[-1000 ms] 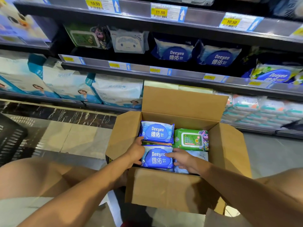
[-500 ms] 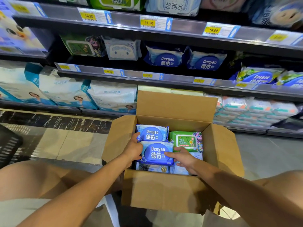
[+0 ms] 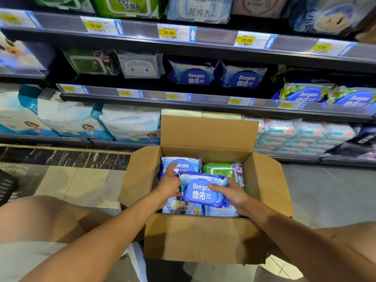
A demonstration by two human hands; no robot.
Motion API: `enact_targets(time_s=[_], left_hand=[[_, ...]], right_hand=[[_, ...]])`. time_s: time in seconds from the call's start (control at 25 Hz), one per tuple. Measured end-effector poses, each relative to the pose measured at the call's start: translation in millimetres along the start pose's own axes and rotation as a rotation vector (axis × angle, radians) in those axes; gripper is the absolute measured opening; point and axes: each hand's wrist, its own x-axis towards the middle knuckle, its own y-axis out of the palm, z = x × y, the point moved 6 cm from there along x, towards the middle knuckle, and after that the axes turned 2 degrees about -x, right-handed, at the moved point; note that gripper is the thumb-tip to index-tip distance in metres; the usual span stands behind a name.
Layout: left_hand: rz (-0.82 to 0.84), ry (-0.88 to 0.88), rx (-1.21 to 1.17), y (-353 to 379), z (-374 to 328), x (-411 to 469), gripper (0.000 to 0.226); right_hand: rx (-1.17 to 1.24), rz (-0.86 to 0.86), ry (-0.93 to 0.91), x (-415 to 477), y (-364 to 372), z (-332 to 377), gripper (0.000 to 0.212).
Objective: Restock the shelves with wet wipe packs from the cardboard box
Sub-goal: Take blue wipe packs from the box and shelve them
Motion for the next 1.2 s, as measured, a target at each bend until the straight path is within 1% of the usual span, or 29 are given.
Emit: enact_targets(time_s=[0.04, 0.08, 0.16, 0.28, 0.36, 0.44, 0.48, 0.56, 0.6, 0.72, 0.84, 0.88, 0.96, 1.08, 1.12, 1.2], left_hand=[[0.001, -0.008, -0.007, 3.6, -0.6, -0.4, 0.073], [0.001, -0.008, -0.01, 6.5, -1.9, -0.3, 0.073], [0.013, -0.007, 0.018, 12.9, -3.3, 3.7, 0.07], [0.007, -0.019, 0.113, 17.4, -3.4, 10.1, 0.056], [-0.073, -0.016, 0.158, 8.2, -5.7, 21.3, 0.053], [-0.232, 0.039, 0.385, -11.6, -9.9, 31.5, 0.058], [-0.278, 0.057, 0.459, -17.8, -11.6, 34.2, 0.06], [-0.283, 0.034, 0.427, -22.9, -9.4, 39.2, 0.057], [-0.272, 0.024, 0.408, -22.6, -8.2, 42.4, 0.055], [-0.28, -0.008, 0.413, -26.2, -3.2, 55.3, 0.054], [-0.245, -0.061, 0.345, -20.7, 4.0, 49.1, 0.045], [-0.206, -0.1, 0.324, -17.2, 10.4, 46.4, 0.046], [-0.144, -0.172, 0.312, -13.2, 26.2, 47.5, 0.056], [-0.101, -0.217, 0.231, -15.1, 37.5, 55.3, 0.077], [-0.1, -0.215, 0.196, -16.0, 37.9, 57.1, 0.081], [-0.115, -0.181, 0.142, -17.2, 38.3, 66.4, 0.074]], right_hand=[[-0.007, -0.004, -0.018, -3.4, -3.1, 1.5, 0.086], [-0.022, -0.01, -0.033, -4.5, -7.2, 0.3, 0.082], [-0.047, -0.037, -0.04, -5.4, -16.0, -4.4, 0.086], [-0.019, -0.097, -0.057, -8.0, -34.1, -8.8, 0.073], [0.011, -0.103, -0.081, -10.1, -45.9, -10.2, 0.072], [0.032, -0.092, -0.108, -14.8, -54.7, -11.4, 0.076], [0.04, -0.089, -0.113, -14.7, -59.0, -13.2, 0.078], [0.046, -0.102, -0.107, -14.9, -65.6, -15.0, 0.077], [0.044, -0.118, -0.103, -14.9, -69.0, -16.1, 0.073], [0.074, -0.168, -0.091, -15.4, -76.6, -16.4, 0.052], [0.1, -0.194, -0.076, -17.1, -79.2, -14.9, 0.047], [0.107, -0.201, -0.077, -17.7, -79.6, -13.6, 0.044], [0.126, -0.208, -0.094, -18.9, -81.9, -12.1, 0.04], [0.146, -0.2, -0.102, -20.7, -82.4, -11.6, 0.045], [0.153, -0.2, -0.104, -20.6, -82.5, -11.7, 0.046], [0.148, -0.197, -0.095, -20.8, -81.9, -10.7, 0.044]])
